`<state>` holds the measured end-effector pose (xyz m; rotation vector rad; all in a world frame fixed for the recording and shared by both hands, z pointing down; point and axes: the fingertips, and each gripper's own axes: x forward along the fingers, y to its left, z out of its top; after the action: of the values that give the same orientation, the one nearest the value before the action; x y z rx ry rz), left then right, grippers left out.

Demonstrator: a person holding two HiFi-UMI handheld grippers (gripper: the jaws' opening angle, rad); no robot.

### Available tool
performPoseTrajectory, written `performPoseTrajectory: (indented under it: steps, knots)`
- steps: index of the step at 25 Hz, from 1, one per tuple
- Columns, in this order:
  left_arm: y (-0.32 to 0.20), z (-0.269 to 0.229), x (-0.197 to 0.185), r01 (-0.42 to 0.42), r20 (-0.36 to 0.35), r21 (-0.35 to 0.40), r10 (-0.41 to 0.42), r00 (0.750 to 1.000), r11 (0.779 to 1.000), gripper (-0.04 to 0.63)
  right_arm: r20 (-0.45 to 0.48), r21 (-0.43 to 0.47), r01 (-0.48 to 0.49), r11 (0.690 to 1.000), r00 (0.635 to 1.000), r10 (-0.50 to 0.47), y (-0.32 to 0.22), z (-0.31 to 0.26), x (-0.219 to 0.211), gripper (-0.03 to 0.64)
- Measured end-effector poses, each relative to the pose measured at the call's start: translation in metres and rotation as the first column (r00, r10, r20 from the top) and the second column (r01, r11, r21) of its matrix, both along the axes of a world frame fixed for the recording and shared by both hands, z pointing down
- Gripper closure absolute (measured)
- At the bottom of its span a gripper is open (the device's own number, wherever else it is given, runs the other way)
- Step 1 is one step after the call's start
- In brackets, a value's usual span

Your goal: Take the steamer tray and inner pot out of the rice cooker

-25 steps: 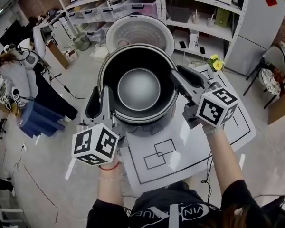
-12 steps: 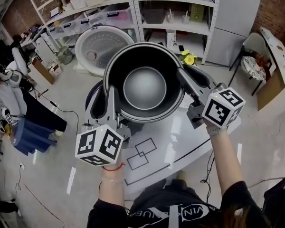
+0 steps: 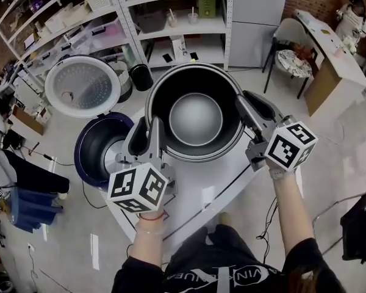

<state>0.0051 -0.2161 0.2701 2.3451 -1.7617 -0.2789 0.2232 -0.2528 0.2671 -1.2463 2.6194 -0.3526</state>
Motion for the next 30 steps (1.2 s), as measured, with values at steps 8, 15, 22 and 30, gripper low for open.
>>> performPoseTrajectory:
  steps: [8, 15, 22, 30]
  knots:
    - [-0.017, 0.052, 0.081, -0.127, -0.02, -0.082, 0.126, 0.992, 0.988, 0.474, -0.016, -0.092, -0.124, 0.988, 0.992, 0.123, 0.011, 0.055, 0.084, 0.543]
    - [-0.018, 0.103, 0.121, -0.186, -0.023, -0.173, 0.185, 0.983, 0.967, 0.474, -0.018, -0.183, -0.181, 0.966, 0.983, 0.181, 0.025, 0.109, 0.124, 0.543]
    - [-0.011, 0.146, 0.141, -0.198, -0.027, -0.247, 0.198, 0.98, 0.949, 0.474, -0.012, -0.243, -0.184, 0.952, 0.982, 0.187, 0.033, 0.149, 0.145, 0.543]
    - [-0.008, 0.183, 0.149, -0.179, -0.032, -0.326, 0.178, 0.983, 0.928, 0.474, -0.005, -0.312, -0.163, 0.936, 0.985, 0.17, 0.028, 0.187, 0.153, 0.543]
